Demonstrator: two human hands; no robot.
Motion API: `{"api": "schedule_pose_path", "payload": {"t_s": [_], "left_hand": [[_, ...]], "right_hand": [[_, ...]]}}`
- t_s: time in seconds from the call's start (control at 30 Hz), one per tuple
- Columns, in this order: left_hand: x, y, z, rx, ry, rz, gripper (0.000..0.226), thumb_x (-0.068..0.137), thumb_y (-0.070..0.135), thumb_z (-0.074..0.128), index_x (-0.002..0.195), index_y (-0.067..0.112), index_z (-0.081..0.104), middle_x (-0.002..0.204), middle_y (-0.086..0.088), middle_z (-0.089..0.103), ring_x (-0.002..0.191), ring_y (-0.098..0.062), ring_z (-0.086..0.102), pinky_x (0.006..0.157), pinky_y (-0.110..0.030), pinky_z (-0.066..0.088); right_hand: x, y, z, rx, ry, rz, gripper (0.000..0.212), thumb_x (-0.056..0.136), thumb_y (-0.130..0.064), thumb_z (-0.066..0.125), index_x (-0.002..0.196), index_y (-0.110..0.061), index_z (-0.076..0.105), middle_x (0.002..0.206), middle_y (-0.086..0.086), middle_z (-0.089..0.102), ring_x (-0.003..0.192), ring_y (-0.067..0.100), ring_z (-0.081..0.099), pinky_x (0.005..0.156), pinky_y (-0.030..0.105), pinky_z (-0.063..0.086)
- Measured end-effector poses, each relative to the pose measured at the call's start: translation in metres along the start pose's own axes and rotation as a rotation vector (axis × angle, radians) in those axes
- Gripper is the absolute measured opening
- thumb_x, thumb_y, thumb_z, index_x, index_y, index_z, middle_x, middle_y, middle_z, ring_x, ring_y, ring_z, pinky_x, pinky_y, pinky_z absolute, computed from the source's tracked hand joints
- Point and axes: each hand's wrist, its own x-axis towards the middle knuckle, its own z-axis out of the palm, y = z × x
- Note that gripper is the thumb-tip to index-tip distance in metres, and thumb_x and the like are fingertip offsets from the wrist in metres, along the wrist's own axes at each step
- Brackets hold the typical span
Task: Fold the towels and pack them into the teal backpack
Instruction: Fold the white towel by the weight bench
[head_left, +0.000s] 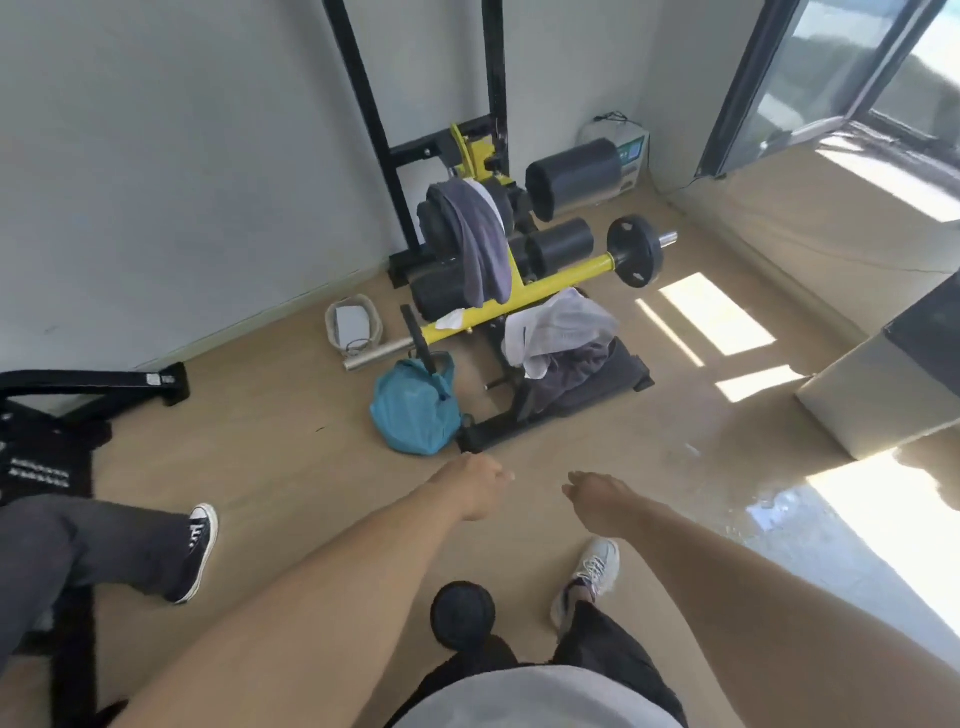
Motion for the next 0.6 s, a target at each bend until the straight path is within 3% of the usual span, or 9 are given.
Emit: {"api": "schedule_pose_path", "payload": {"t_s": [0.1,0.2,0.3,0.43,0.6], "left_hand": [[0.030,0.024,-0.032,0.013,0.015,-0.054,0.042,0.103,0.040,0.042,0.119,0.010,0.065,0.130,-0.015,0.064,0.115,-0.034,0.060,0.100,-0.042,0.049],[0.064,0.045,-0.060,-0.001,0.062,-0.053,0.043,0.102,0.035,0.045,0.134,0.012,0.062,0.140,-0.015,0.060,0.126,-0.036,0.056,0.105,-0.042,0.046],[0.094,0.065,-0.076,-0.044,0.119,-0.011,0.037,0.101,0.031,0.048,0.119,0.002,0.062,0.128,-0.023,0.064,0.119,-0.041,0.058,0.099,-0.046,0.048],[0.121,0.078,-0.090,-0.031,0.099,0.031,0.040,0.101,0.032,0.050,0.134,0.014,0.063,0.141,-0.012,0.061,0.130,-0.033,0.055,0.108,-0.041,0.045],[0.162,0.065,-0.106,0.091,-0.015,0.080,0.046,0.100,0.034,0.052,0.143,0.015,0.056,0.145,-0.011,0.057,0.133,-0.032,0.052,0.109,-0.041,0.044]], "right_hand": [[0.031,0.017,-0.045,0.059,-0.017,-0.023,0.045,0.112,-0.015,0.025,0.152,-0.002,0.038,0.160,0.017,0.035,0.146,0.035,0.036,0.115,0.035,0.032],[0.061,0.035,-0.080,0.038,-0.007,-0.035,0.046,0.112,-0.020,0.026,0.154,-0.003,0.034,0.162,0.016,0.034,0.148,0.034,0.034,0.118,0.035,0.030],[0.087,0.052,-0.106,0.050,0.015,-0.011,0.044,0.111,-0.020,0.028,0.148,-0.003,0.044,0.153,0.017,0.044,0.140,0.035,0.043,0.113,0.039,0.037],[0.114,0.057,-0.129,0.119,0.049,-0.001,0.041,0.108,-0.014,0.030,0.142,-0.010,0.052,0.143,0.013,0.052,0.128,0.032,0.052,0.105,0.038,0.044],[0.136,0.048,-0.128,0.222,0.046,0.057,0.042,0.111,-0.023,0.028,0.137,-0.006,0.057,0.136,0.015,0.057,0.124,0.034,0.055,0.103,0.040,0.046]]}}
